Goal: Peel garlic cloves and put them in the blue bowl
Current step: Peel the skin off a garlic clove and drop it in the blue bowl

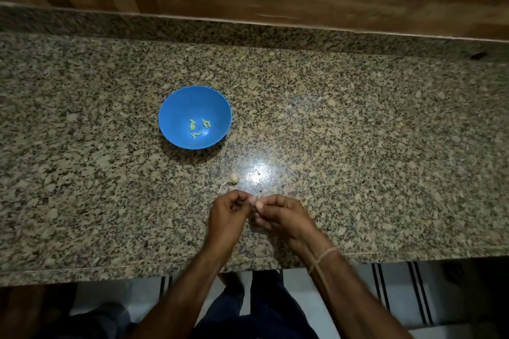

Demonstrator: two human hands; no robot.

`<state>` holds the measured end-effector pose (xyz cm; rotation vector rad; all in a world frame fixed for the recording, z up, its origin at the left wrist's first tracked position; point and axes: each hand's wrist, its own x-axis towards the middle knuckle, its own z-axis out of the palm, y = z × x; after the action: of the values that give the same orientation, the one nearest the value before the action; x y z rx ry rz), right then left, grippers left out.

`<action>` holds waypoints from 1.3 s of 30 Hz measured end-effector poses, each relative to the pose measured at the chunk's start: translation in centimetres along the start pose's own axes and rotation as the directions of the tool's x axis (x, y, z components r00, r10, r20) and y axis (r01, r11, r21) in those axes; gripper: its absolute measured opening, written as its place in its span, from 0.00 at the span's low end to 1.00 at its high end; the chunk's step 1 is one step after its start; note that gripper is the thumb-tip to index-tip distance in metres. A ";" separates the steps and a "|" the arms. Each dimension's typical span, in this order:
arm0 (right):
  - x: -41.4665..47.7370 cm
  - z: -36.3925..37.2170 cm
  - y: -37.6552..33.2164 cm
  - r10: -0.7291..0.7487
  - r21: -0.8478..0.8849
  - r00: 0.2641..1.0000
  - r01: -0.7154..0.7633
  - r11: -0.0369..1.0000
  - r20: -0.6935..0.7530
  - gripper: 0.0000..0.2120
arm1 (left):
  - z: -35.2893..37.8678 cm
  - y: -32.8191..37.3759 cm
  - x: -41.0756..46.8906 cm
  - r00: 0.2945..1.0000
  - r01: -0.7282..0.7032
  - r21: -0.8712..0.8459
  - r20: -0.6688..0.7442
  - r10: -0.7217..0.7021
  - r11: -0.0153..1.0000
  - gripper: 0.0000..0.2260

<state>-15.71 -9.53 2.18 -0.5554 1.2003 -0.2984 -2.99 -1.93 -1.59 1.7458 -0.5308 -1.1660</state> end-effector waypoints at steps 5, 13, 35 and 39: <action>0.6 0.8 0.6 0.041 0.223 0.999 -0.038 0.974 -0.006 0.06 | 0.2 1.2 -0.1 0.996 0.084 -0.175 0.045 -0.077 0.981 0.05; 1.1 0.6 0.6 0.042 0.242 0.999 -0.048 0.969 0.028 0.05 | 0.1 1.6 0.9 0.997 0.076 -0.125 0.004 -0.076 0.989 0.05; 1.1 -0.9 -0.3 0.159 -0.062 0.983 -0.154 0.986 0.096 0.08 | -0.2 1.8 0.1 0.997 -0.049 0.145 0.060 0.040 0.988 0.07; 0.9 -0.6 0.9 -0.037 -0.117 0.998 0.043 0.992 0.052 0.09 | 0.6 1.8 -0.9 0.988 -0.152 0.318 0.084 0.132 0.936 0.09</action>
<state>-16.05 -9.37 0.86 -0.6865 1.1646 -0.2468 -3.69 -2.41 0.35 1.9145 -0.9144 -1.0770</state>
